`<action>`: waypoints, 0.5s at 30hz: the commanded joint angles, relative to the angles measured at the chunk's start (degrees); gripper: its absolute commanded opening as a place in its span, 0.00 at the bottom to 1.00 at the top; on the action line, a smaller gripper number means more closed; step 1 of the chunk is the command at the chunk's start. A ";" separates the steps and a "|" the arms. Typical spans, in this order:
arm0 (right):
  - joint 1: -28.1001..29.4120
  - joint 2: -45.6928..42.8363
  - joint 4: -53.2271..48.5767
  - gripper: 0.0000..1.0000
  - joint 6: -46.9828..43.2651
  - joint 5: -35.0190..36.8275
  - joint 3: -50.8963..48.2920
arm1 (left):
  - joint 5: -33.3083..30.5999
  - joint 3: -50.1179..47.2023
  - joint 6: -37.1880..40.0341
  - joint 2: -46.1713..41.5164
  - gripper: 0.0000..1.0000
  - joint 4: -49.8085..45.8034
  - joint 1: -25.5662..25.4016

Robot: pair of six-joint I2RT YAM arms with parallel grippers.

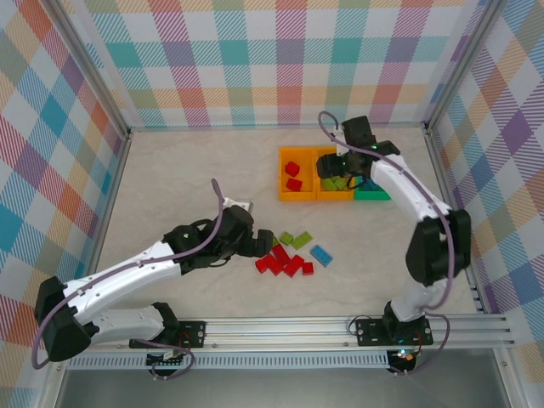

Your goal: Sort the legos into containers by color

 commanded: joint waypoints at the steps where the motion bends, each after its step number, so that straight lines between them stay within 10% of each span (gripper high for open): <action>1: 2.61 -9.21 -7.70 0.72 -1.02 -12.19 -4.09 | 2.48 -3.83 -3.19 2.37 1.00 1.15 -0.41; 15: 8.94 -27.31 -17.55 0.71 -0.23 -15.19 -14.68 | 3.66 -8.03 -17.64 17.04 0.66 12.72 -0.36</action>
